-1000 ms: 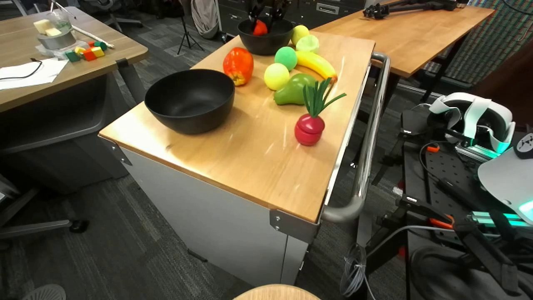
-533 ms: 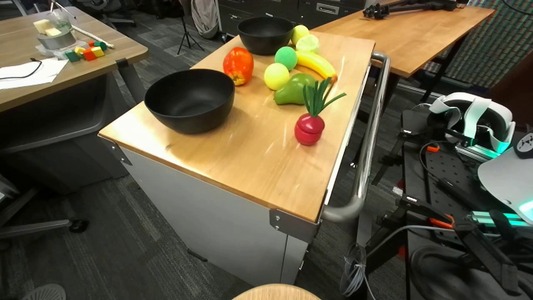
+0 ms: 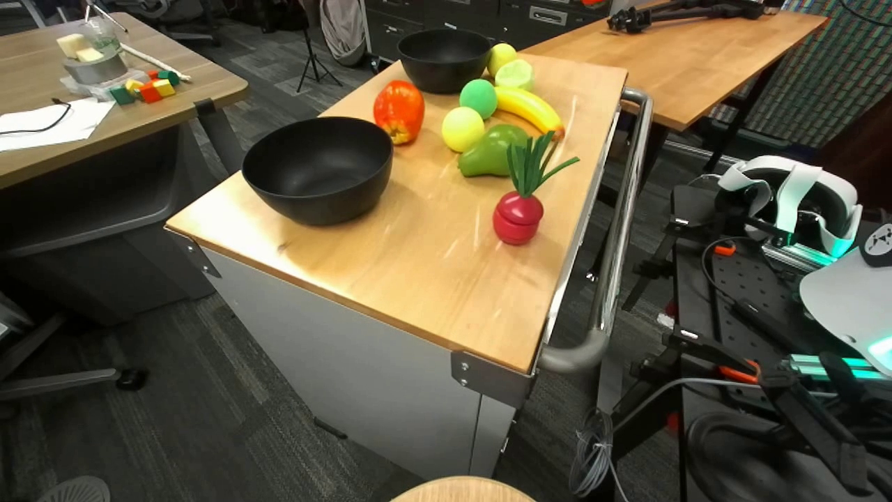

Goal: Take the plastic fruits and vegetables and place them on the table

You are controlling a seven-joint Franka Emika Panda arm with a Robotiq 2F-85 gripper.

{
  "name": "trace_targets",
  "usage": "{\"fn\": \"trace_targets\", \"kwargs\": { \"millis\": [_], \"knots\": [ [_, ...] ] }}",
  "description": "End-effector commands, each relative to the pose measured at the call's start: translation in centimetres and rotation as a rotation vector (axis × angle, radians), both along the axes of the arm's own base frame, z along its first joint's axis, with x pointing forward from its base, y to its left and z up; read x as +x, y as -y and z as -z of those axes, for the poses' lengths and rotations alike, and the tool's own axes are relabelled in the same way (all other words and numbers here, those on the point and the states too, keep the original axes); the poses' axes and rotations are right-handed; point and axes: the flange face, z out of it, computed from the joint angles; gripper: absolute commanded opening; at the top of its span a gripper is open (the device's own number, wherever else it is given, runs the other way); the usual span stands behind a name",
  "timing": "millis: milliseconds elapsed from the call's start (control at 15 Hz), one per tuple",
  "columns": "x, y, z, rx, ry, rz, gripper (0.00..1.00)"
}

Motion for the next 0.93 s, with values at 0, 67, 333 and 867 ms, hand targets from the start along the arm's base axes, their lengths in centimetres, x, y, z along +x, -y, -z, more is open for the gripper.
{"fn": "trace_targets", "kwargs": {
  "millis": [0, 67, 333, 867],
  "knots": [
    [-0.7, 0.9, 2.0, -0.064, -0.153, 0.066, 0.25],
    [-0.5, 0.8, 2.5, -0.081, -0.183, 0.082, 0.25],
    [1.1, -0.6, 5.6, -0.089, -0.236, 0.133, 0.25],
    [2.7, -2.3, 8.4, -0.081, -0.278, 0.143, 0.26]
  ]
}}
